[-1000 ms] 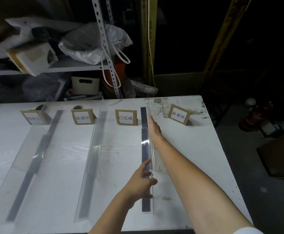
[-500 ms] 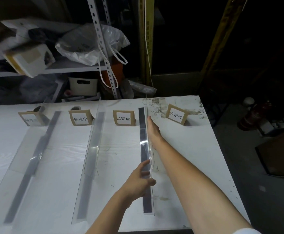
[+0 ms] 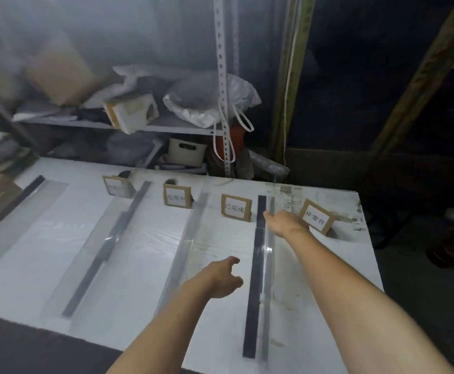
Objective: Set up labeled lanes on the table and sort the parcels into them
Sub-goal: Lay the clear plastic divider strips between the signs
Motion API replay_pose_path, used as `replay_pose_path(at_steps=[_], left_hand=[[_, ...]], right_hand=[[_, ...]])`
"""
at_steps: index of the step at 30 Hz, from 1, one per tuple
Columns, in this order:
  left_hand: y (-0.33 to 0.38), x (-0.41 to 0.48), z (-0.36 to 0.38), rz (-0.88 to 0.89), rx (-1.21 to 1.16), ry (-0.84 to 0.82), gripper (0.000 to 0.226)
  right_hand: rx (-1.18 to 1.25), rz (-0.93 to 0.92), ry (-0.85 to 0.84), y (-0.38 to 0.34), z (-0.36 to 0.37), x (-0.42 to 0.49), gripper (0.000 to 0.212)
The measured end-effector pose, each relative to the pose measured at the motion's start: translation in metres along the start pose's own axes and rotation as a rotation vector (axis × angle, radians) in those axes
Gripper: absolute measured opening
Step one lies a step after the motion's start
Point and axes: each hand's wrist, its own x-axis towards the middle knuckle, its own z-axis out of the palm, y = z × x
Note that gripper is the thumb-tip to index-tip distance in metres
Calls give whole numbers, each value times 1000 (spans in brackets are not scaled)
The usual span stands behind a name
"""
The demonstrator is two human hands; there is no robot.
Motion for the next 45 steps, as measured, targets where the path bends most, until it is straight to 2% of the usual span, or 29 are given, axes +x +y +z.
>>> replay_pose_path(at_steps=[3,6,8,11,15,21,25,33,40,45], left_hand=[[-4,-15,-45,-26,65,93,63],[-20,-39,-94,-69,112,196,63],[-40,-61,-127,-115,165,274,62],[-78,-99,-172,-213,195,363,60],[-148,-155,-224,-327,160,462,60],[-267,-229,-290,-410,93,556,60],[-358,-266,-342,-409,67,601,60],[-500,-293,-429,-426,-26,637,58],[-573,-252,-502,-398,-6,641,52],[-609,-195,-536,-429,25,605,50]], right_hand=[[-269,-100,43,-13,-24,-5,63],[-327,-214,-69,-43,-50,-12,51],[-400,-284,-166,-74,-64,-21,50],[-454,-421,-155,-131,-70,-41,50],[-472,-551,-166,-224,-47,-72,53],[-456,-731,-185,-374,17,-134,56],[-449,-772,-210,-484,68,-176,60],[-423,-845,-280,-644,148,-231,60],[-387,-855,-296,-753,192,-205,57],[-315,-811,-343,-799,222,-162,52]])
